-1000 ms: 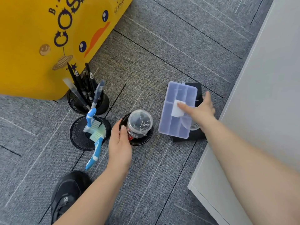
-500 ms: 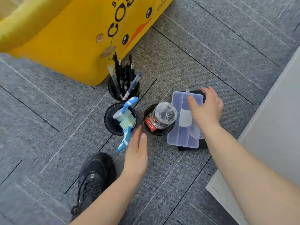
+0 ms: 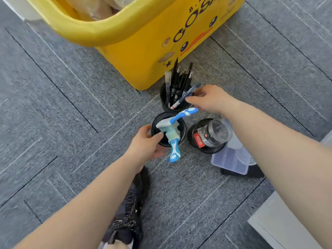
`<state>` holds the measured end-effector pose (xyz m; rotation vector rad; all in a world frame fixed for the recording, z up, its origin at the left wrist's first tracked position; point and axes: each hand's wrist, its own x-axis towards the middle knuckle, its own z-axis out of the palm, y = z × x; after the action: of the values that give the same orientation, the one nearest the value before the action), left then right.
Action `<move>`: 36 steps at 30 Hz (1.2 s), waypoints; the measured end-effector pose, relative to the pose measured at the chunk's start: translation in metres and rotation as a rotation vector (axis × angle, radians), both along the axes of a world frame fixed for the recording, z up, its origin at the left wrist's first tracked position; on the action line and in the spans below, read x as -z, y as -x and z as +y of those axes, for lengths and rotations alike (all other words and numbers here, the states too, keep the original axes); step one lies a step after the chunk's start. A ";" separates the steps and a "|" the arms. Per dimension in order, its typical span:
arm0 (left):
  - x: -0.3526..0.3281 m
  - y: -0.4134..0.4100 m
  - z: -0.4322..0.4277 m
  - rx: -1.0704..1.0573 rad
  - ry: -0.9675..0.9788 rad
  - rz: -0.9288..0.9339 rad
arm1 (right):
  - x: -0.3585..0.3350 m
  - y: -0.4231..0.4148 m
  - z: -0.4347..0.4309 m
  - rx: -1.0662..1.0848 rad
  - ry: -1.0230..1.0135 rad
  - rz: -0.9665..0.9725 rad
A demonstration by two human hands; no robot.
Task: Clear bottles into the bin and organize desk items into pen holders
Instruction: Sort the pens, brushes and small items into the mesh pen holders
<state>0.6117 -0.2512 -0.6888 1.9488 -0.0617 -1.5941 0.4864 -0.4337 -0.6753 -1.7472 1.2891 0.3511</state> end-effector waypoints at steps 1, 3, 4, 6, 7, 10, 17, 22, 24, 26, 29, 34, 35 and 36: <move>0.002 0.001 -0.004 0.029 -0.013 -0.013 | 0.001 -0.003 0.002 -0.007 -0.019 0.001; 0.004 0.003 -0.009 0.047 -0.013 -0.025 | 0.001 -0.007 0.004 0.007 -0.035 -0.006; 0.006 0.002 -0.009 0.040 -0.003 -0.042 | 0.003 -0.007 0.004 0.025 -0.035 -0.009; 0.008 -0.002 -0.006 0.012 0.006 -0.113 | 0.003 -0.008 0.005 0.053 -0.034 -0.010; 0.007 -0.006 -0.003 -0.002 0.000 -0.145 | 0.003 -0.009 0.006 0.048 -0.033 -0.010; 0.006 -0.021 0.010 0.007 -0.033 -0.162 | 0.002 -0.011 0.012 0.063 -0.082 -0.078; -0.013 -0.040 0.024 0.145 -0.119 0.136 | 0.001 -0.028 0.028 -0.035 -0.155 -0.137; -0.016 -0.071 0.006 0.007 -0.009 -0.044 | -0.011 -0.011 0.039 -0.116 0.097 -0.144; -0.016 -0.075 -0.010 0.039 0.058 -0.122 | -0.014 -0.011 0.048 -0.305 0.143 -0.036; -0.013 -0.070 -0.026 0.107 0.073 -0.159 | -0.013 -0.016 0.058 -0.442 0.147 0.048; -0.003 -0.058 -0.043 0.216 0.014 -0.243 | -0.006 -0.024 0.071 -0.580 0.255 0.113; 0.006 -0.049 -0.051 0.175 -0.009 -0.347 | -0.005 -0.026 0.091 -0.542 0.420 0.128; 0.004 -0.051 -0.050 0.185 -0.003 -0.391 | -0.008 -0.025 0.094 -0.486 0.406 0.103; -0.001 -0.053 -0.048 0.189 0.006 -0.428 | -0.013 -0.022 0.097 -0.423 0.384 0.077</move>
<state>0.6648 -0.2997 -0.6878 2.3035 -0.4342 -1.2555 0.5088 -0.3370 -0.6618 -2.3617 1.0809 0.4318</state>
